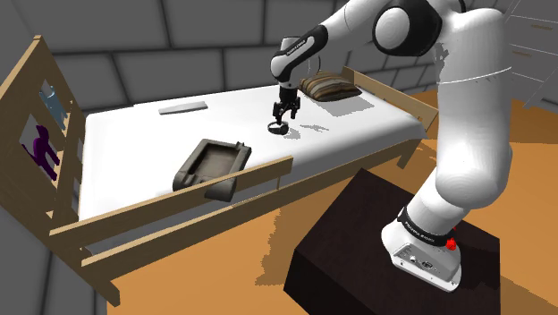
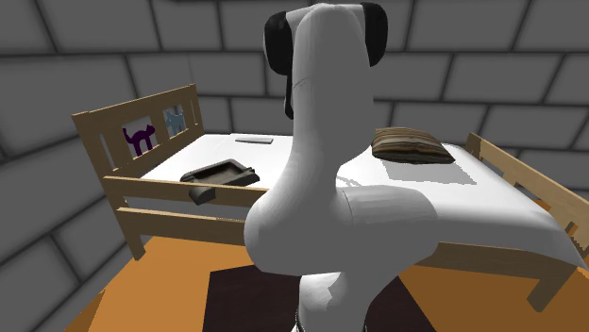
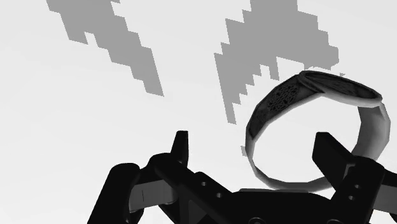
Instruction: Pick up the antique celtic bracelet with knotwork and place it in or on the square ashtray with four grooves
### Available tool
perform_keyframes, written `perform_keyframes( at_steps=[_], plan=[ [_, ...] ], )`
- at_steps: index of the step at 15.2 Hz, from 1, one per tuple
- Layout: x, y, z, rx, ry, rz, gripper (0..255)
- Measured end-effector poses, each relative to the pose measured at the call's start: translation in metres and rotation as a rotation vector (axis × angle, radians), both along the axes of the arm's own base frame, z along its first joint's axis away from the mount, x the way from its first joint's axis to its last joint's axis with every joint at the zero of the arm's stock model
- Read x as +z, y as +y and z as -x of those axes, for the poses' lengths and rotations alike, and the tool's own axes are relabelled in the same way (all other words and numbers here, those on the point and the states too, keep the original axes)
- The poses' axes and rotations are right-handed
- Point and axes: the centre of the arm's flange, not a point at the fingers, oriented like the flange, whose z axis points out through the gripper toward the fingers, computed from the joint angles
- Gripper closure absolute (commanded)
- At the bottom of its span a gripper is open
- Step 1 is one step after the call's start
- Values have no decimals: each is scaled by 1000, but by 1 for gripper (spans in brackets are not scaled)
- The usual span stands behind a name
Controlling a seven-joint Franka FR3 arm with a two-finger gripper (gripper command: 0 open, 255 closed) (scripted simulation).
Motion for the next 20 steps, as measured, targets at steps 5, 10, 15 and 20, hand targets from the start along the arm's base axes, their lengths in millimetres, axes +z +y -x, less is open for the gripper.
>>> perform_keyframes(
  at_steps=[5, 10, 15, 20],
  plan=[
    [-8, 1, 1, 0, 0, 0, 0],
    [-9, 1, 1, 0, 0, 0, 255],
    [-8, 1, 1, 0, 0, 0, 255],
    [-2, 1, 1, 0, 0, 0, 255]
  ],
)
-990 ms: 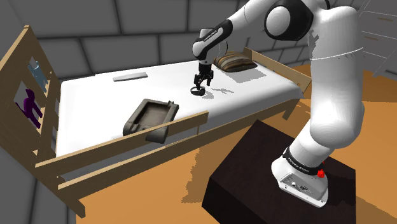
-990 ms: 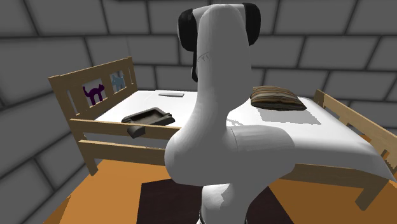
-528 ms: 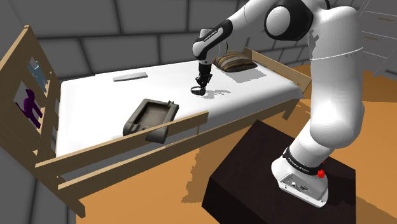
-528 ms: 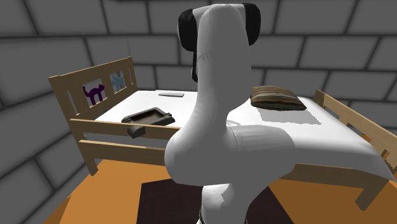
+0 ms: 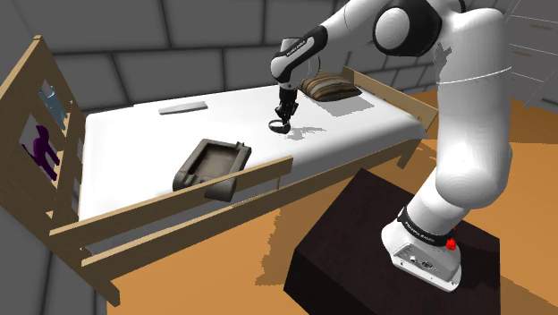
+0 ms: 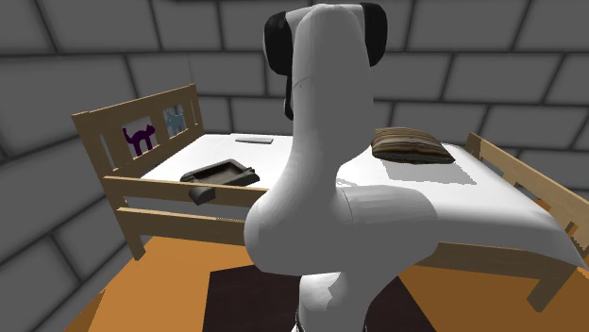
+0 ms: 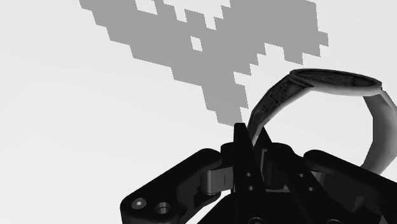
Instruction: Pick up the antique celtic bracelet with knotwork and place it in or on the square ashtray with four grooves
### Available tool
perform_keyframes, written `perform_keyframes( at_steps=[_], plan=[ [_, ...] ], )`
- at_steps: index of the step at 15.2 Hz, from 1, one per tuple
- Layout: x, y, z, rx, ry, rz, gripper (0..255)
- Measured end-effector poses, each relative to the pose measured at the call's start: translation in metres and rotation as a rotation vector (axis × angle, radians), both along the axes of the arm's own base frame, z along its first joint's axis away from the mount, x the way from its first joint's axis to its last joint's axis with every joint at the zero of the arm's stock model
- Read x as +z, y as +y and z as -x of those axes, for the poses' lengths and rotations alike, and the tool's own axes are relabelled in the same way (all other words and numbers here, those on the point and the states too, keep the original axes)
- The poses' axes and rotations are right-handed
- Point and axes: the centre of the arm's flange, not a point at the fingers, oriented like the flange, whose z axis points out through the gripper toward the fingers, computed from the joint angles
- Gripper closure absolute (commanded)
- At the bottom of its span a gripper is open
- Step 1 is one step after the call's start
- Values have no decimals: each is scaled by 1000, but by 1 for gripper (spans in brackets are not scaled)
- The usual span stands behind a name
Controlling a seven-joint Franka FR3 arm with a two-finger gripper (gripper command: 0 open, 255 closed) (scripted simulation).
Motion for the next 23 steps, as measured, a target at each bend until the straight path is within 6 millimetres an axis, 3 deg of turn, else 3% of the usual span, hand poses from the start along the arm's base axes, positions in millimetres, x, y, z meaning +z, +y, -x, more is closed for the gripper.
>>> perform_keyframes(
  at_steps=[19, 23],
  plan=[
    [99, -2, 0, 0, -1, 0, 255],
    [113, 13, 1, 0, -1, 0, 255]
  ],
)
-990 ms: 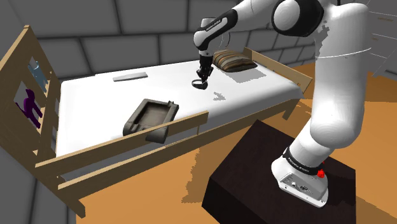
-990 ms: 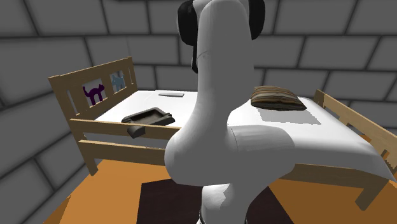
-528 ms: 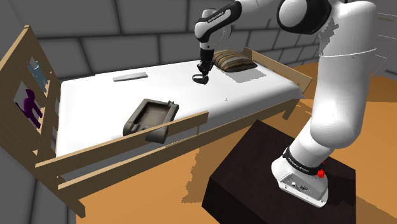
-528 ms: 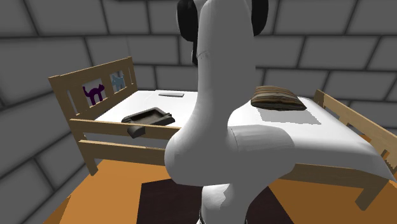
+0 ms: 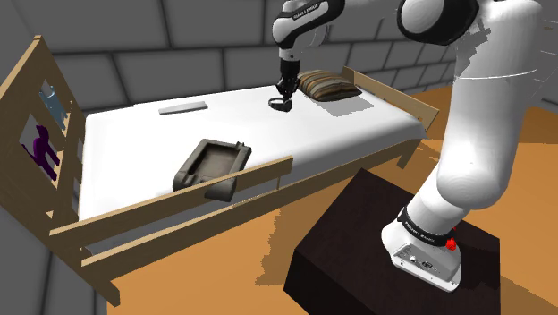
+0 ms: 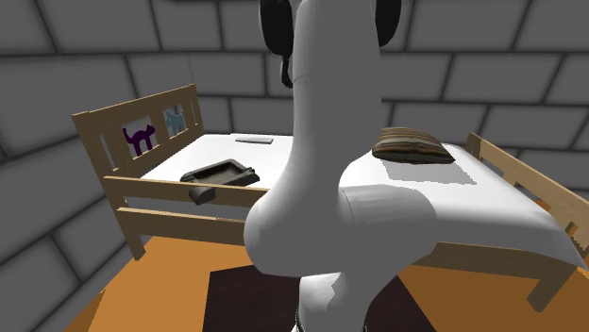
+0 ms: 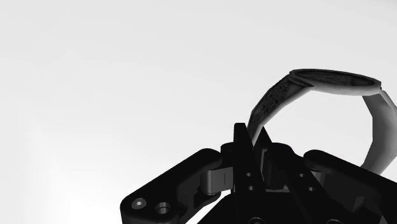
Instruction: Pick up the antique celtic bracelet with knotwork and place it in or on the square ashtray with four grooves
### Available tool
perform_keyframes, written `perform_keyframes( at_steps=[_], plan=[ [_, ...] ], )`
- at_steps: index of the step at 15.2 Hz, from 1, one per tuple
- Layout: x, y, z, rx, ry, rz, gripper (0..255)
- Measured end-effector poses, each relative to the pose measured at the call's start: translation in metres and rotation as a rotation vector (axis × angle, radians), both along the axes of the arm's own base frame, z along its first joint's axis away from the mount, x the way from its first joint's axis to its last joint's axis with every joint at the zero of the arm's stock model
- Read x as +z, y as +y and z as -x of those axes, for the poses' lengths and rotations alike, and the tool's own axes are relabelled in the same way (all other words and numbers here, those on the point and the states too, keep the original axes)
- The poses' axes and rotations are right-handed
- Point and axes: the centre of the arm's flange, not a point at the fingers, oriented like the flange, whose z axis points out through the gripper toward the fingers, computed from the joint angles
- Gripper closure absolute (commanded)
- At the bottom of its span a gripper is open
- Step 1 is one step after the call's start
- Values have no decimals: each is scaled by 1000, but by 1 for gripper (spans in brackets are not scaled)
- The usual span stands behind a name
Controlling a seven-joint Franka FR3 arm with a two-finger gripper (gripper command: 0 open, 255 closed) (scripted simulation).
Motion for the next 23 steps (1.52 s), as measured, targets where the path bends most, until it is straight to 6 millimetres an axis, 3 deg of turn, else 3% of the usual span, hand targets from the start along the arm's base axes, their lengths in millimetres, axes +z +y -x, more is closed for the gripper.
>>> perform_keyframes(
  at_steps=[23],
  plan=[
    [-4, 303, 13, 1, 0, 0, 255]
  ],
)
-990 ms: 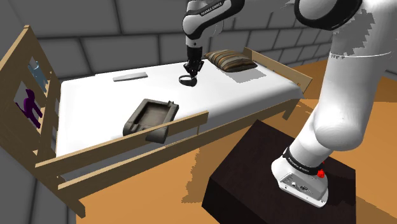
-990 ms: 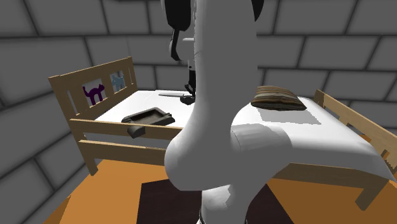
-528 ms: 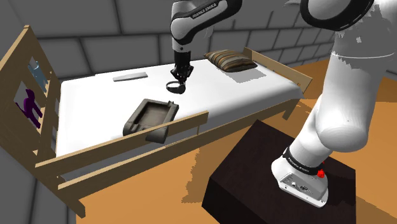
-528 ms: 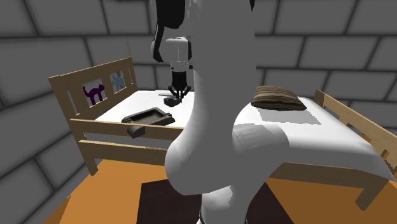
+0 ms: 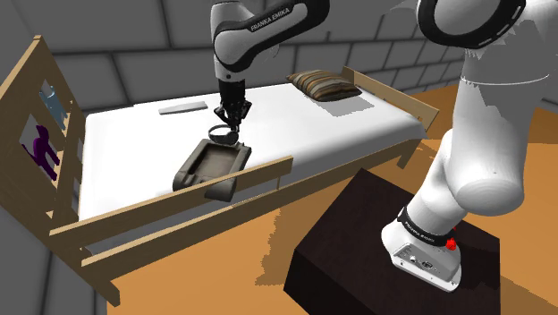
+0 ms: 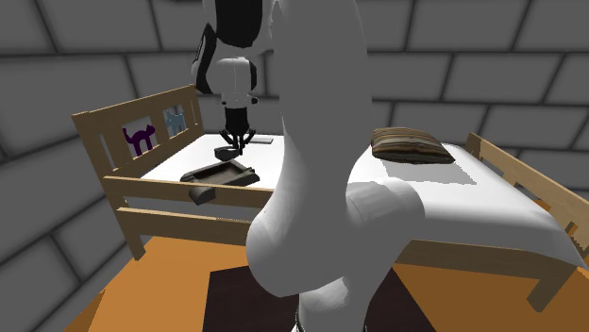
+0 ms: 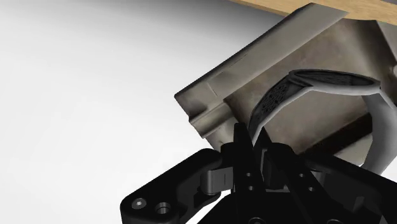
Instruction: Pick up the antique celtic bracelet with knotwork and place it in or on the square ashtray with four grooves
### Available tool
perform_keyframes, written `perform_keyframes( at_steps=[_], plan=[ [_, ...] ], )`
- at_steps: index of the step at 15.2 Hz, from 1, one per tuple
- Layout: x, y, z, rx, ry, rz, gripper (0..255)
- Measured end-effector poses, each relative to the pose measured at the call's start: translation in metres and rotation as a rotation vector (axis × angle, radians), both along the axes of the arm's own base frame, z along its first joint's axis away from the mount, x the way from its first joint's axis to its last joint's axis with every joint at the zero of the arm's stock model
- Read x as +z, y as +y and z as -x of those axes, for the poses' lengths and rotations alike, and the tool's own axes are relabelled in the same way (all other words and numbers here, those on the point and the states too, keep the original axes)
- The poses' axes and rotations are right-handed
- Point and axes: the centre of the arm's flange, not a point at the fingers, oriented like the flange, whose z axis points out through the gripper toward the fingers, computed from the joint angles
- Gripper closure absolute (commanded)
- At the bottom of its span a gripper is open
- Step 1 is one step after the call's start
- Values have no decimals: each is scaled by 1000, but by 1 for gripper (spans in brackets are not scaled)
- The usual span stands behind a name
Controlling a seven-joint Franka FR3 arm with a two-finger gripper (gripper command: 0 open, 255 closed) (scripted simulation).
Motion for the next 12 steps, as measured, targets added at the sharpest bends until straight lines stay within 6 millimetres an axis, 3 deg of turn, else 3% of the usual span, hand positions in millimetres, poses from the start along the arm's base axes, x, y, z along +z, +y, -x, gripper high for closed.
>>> perform_keyframes(
  at_steps=[4, 12],
  plan=[
    [-8, 39, 6, 0, 0, 0, 255],
    [-50, 42, 6, -1, 1, 0, 255]
  ],
)
